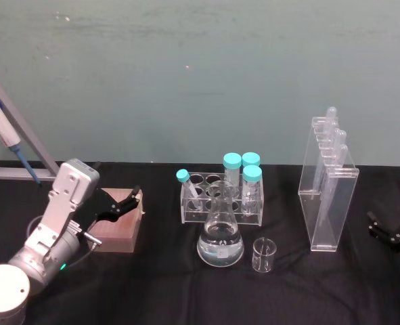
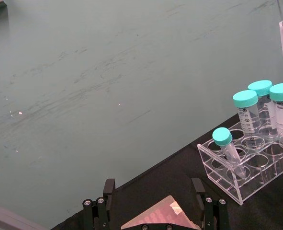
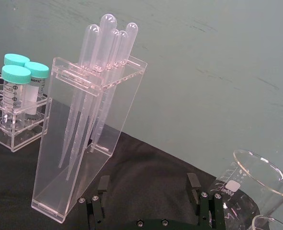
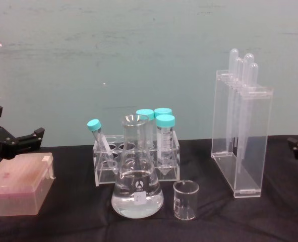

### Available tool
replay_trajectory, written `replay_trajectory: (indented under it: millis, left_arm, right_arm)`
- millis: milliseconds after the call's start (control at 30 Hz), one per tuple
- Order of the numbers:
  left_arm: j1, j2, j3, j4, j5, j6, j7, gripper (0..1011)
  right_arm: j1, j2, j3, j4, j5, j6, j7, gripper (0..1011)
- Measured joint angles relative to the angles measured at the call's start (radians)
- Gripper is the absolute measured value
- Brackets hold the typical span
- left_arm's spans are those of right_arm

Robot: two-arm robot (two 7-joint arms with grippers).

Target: Place the experimental apparatus aside using one hand.

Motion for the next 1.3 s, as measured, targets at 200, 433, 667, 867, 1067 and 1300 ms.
replay_trajectory:
  millis: [200,433,667,867,1067,1300]
  left_arm:
    - [0.000,0.000,0.000,0.000,0.000,0.000,0.000,1000]
    - [0.000,0.000,0.000,0.000,0.000,0.000,0.000,1000]
    - [0.000,0.000,0.000,0.000,0.000,0.000,0.000,1000]
    - [0.000,0.000,0.000,0.000,0.000,0.000,0.000,1000]
    - [0.000,0.000,0.000,0.000,0.000,0.000,0.000,1000]
    - [0.000,0.000,0.000,0.000,0.000,0.000,0.000,1000]
  right_arm:
    - [0.000,0.000,0.000,0.000,0.000,0.000,0.000,1003]
    - [0.000,0.000,0.000,0.000,0.000,0.000,0.000,1003]
    - [-0.001,-0.004,0.004,0.000,0.000,0.003,0.001,1003]
    - [-0.012,-0.022,0.032,-0.008,0.016,0.025,0.006,1003]
    - [-0.047,-0.037,0.074,-0.041,0.031,0.039,-0.012,1003]
    - [-0.099,-0.036,0.119,-0.104,0.064,0.072,-0.005,1003]
